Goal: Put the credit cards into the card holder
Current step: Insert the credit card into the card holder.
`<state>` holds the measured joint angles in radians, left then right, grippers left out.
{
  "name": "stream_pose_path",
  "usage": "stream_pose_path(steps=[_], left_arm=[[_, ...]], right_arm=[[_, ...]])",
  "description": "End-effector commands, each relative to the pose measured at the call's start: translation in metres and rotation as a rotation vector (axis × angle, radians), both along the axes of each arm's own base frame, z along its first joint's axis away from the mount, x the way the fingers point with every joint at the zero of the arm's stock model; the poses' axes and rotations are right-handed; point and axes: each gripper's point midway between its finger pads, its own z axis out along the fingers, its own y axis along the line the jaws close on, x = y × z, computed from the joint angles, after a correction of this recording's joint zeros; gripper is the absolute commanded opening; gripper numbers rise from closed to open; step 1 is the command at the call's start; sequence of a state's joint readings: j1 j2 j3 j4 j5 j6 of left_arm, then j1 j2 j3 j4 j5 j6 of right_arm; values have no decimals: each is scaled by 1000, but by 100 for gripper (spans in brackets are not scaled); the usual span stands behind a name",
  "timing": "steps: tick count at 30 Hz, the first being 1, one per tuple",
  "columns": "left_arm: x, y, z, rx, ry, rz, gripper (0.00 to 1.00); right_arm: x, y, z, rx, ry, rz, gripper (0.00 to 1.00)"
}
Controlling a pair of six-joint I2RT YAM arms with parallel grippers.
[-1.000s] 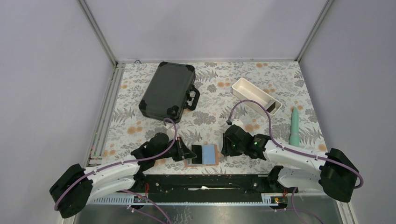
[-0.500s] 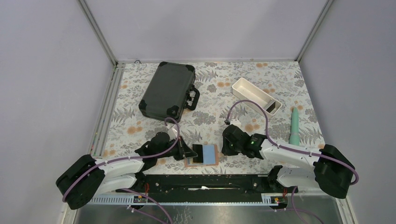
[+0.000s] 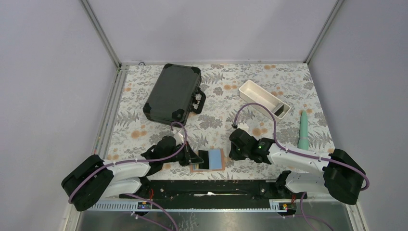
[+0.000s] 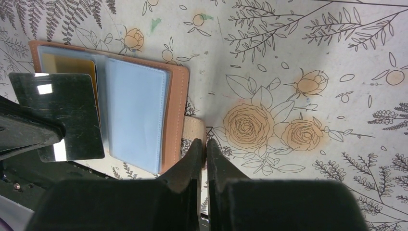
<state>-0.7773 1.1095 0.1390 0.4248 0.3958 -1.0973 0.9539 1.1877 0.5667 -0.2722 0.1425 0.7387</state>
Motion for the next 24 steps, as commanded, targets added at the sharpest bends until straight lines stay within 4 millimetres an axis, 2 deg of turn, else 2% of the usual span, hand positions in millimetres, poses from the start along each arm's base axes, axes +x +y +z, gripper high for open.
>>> stream_pose_path(steps=[1,15,24], left_arm=[[4,-7,12,-59,-33,-17,0],[5,-11,4,-70,19,-4,0],[5,-3,-2,-35,28,27,0]], right_arm=[[3,-4,-2,-22,-18,-19,0],[3,-6,-2,-35,-19,-24,0],[3,-6,-1,-37,-19,-24,0]])
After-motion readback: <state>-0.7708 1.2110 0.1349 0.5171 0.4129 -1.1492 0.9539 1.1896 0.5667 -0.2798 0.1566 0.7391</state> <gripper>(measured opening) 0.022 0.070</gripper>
